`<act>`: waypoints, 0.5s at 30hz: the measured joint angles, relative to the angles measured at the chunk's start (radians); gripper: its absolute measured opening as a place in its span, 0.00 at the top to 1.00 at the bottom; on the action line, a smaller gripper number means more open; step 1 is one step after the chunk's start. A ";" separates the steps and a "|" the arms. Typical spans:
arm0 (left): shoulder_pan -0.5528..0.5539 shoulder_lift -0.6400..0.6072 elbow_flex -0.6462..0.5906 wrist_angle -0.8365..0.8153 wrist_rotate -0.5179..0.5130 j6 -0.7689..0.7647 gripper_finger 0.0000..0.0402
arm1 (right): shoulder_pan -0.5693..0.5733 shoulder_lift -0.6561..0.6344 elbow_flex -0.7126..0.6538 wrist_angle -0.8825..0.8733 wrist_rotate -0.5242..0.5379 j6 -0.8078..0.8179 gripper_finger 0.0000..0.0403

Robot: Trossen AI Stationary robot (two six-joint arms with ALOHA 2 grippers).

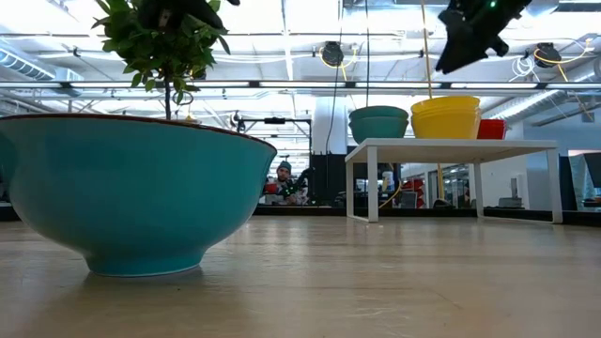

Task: Pick & Place Mini bowls
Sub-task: Stack the blue bowl on the blue bowl on the shelf

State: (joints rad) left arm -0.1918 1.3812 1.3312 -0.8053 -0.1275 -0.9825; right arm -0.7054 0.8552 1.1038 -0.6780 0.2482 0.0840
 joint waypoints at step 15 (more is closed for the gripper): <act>-0.207 0.322 -0.002 -0.006 0.128 -0.234 0.62 | 0.001 -0.048 0.000 0.077 -0.148 -0.051 0.71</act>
State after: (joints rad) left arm -0.3988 1.7033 1.3296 -0.8108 0.0004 -1.2161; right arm -0.7048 0.8070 1.1038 -0.6012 0.1001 0.0326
